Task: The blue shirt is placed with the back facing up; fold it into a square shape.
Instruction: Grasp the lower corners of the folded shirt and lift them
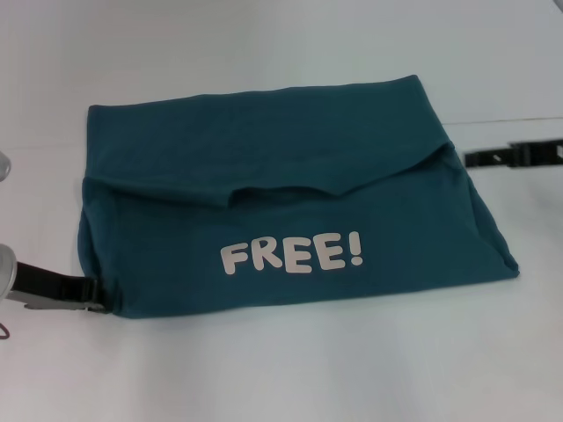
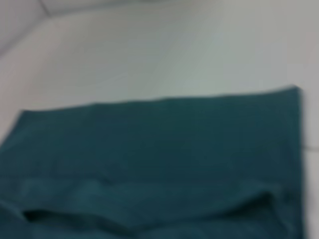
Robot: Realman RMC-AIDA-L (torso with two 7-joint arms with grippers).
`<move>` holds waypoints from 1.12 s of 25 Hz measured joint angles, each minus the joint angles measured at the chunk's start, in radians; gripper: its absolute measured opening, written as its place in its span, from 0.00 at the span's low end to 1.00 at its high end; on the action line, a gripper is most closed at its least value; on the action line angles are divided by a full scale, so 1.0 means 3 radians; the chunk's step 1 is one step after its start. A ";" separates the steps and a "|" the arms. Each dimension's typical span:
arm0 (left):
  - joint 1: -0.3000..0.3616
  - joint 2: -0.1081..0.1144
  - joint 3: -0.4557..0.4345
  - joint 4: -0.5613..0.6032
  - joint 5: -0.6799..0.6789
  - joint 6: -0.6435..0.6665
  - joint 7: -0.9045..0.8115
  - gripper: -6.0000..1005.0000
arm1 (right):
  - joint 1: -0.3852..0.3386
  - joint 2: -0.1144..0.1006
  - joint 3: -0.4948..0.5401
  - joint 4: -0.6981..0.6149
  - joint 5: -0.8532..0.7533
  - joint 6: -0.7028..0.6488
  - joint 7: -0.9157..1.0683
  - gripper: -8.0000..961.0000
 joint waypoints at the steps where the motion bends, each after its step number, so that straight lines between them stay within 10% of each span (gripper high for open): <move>1: 0.0000 0.0001 0.0000 0.0000 0.0000 0.0000 0.0009 0.05 | 0.0002 -0.0027 0.0017 -0.0086 -0.0279 -0.0142 0.0225 0.96; 12: -0.0028 0.0013 0.0013 0.0002 0.0020 0.0013 0.0085 0.05 | 0.0105 -0.0008 0.0116 -0.0127 -0.1245 -0.0803 0.0484 0.96; 28: -0.0044 0.0024 0.0015 -0.0003 0.0021 -0.0019 0.0136 0.06 | 0.0236 0.0110 -0.0032 0.0179 -0.1391 -0.0544 0.0537 0.96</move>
